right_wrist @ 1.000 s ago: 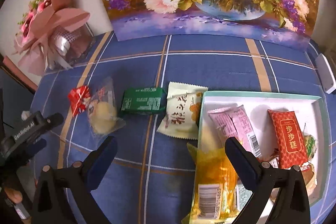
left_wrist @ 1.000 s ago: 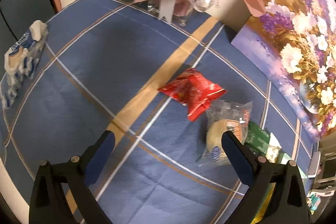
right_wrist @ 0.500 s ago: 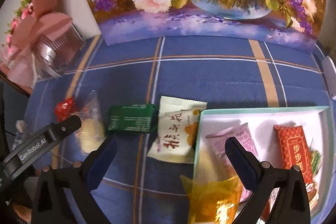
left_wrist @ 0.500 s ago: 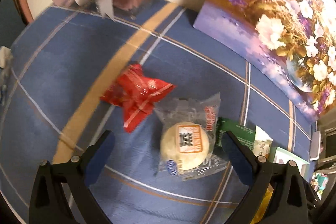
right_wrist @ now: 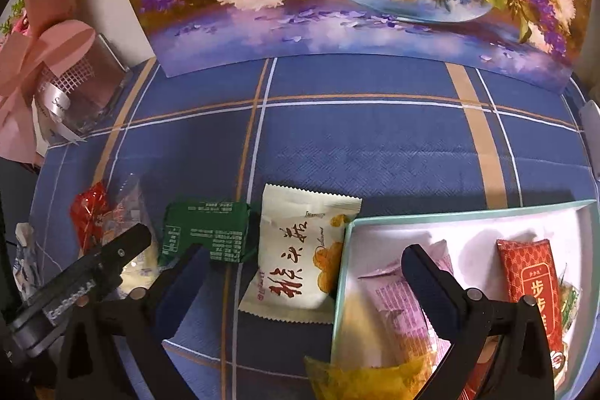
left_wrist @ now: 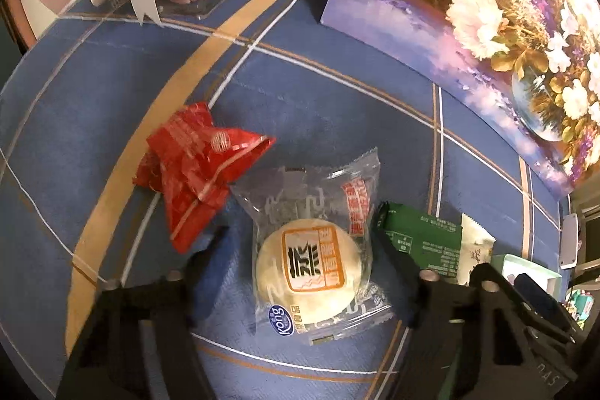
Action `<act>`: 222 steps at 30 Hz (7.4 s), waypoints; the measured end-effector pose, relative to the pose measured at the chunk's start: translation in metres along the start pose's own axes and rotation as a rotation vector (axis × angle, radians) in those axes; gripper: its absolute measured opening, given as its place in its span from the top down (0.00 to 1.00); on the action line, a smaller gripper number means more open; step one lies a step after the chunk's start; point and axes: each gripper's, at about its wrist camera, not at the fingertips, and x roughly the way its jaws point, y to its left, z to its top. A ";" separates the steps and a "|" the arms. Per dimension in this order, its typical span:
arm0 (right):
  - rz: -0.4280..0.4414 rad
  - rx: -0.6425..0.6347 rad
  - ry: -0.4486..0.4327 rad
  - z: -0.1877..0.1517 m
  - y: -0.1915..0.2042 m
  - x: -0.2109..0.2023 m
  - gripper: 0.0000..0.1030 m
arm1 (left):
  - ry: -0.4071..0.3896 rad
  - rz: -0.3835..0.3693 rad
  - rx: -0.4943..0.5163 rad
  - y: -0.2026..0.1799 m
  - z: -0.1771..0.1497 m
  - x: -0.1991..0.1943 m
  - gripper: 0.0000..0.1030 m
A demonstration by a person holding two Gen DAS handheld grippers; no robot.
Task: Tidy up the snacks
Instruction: 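Grasp the clear steamed-bun packet with the left gripper while the right grasps the green packet, then lift both held packets and carry them over the white tray, then lower both packets into the white tray and open both grippers, then withdraw both grippers from the tray toward the remaining snacks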
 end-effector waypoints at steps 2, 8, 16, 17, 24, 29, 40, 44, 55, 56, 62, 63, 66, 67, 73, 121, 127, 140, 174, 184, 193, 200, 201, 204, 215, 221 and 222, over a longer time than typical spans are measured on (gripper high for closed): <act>0.005 -0.007 0.009 -0.001 0.002 0.004 0.00 | 0.005 -0.010 -0.005 0.001 -0.001 0.003 0.33; 0.020 -0.025 -0.002 -0.002 0.009 0.003 0.00 | 0.002 -0.033 -0.009 0.002 -0.004 0.003 0.47; 0.088 -0.031 -0.040 -0.001 0.025 -0.006 0.00 | -0.003 -0.006 -0.041 0.020 -0.005 -0.005 0.47; 0.098 -0.033 -0.037 -0.001 0.029 -0.005 0.00 | -0.003 -0.001 -0.044 0.023 -0.004 -0.006 0.47; 0.113 -0.054 0.004 -0.002 0.052 0.011 0.10 | -0.002 0.021 -0.074 0.042 -0.003 -0.009 0.47; 0.090 -0.075 0.014 0.001 0.066 0.020 0.14 | -0.001 0.006 -0.105 0.055 -0.002 -0.011 0.47; 0.029 -0.090 0.052 0.000 0.081 0.043 0.29 | -0.002 -0.003 -0.116 0.060 -0.005 -0.017 0.47; 0.031 -0.094 0.036 -0.002 0.080 0.041 0.34 | -0.004 -0.003 -0.115 0.058 -0.004 -0.017 0.47; 0.103 -0.038 0.012 -0.018 0.062 -0.009 0.35 | -0.006 -0.026 -0.072 0.037 -0.009 -0.040 0.48; 0.101 -0.034 0.008 -0.019 0.061 -0.014 0.35 | -0.009 -0.024 -0.065 0.034 -0.010 -0.044 0.48; 0.065 0.022 -0.010 -0.032 0.035 -0.054 0.35 | -0.042 -0.012 0.000 0.011 -0.020 -0.077 0.48; 0.058 0.034 -0.010 -0.034 0.030 -0.059 0.35 | -0.047 -0.009 0.012 0.006 -0.022 -0.082 0.48; 0.029 0.063 -0.014 -0.040 0.015 -0.075 0.35 | -0.055 -0.008 0.048 -0.009 -0.028 -0.095 0.48; 0.023 0.079 -0.018 -0.043 0.007 -0.082 0.35 | -0.058 -0.007 0.062 -0.016 -0.031 -0.101 0.48; 0.006 0.163 -0.046 -0.057 -0.032 -0.109 0.35 | -0.079 -0.005 0.135 -0.056 -0.044 -0.121 0.48; -0.146 0.487 0.001 -0.073 -0.239 -0.077 0.34 | 0.121 -0.004 0.469 -0.281 -0.094 -0.007 0.48; -0.143 0.490 0.009 -0.074 -0.239 -0.075 0.34 | 0.127 -0.005 0.452 -0.280 -0.096 -0.005 0.47; -0.147 0.474 0.022 -0.075 -0.243 -0.072 0.31 | 0.120 -0.014 0.412 -0.271 -0.097 -0.015 0.34; -0.166 0.332 0.009 -0.068 -0.212 -0.086 0.00 | -0.138 0.062 0.274 -0.182 -0.107 -0.086 0.16; -0.192 0.257 0.004 -0.063 -0.181 -0.085 0.00 | -0.160 0.108 0.229 -0.162 -0.104 -0.087 0.02; -0.212 0.191 -0.001 -0.060 -0.151 -0.088 0.00 | -0.112 0.146 0.137 -0.131 -0.088 -0.092 0.02; -0.198 0.151 -0.010 -0.057 -0.120 -0.091 0.00 | -0.115 0.153 0.049 -0.104 -0.076 -0.101 0.02; -0.191 0.152 -0.014 -0.056 -0.117 -0.092 0.00 | -0.117 0.156 0.040 -0.100 -0.075 -0.102 0.02; -0.161 0.156 -0.027 -0.054 -0.105 -0.095 0.00 | -0.126 0.193 0.004 -0.087 -0.070 -0.106 0.02; -0.135 0.152 -0.031 -0.052 -0.081 -0.093 0.00 | -0.154 0.343 -0.094 -0.042 -0.060 -0.118 0.02; -0.116 0.135 -0.047 -0.050 -0.066 -0.092 0.00 | -0.113 0.420 -0.112 -0.024 -0.056 -0.114 0.02; -0.102 0.131 -0.051 -0.049 -0.062 -0.092 0.00 | -0.106 0.446 -0.113 -0.020 -0.055 -0.114 0.02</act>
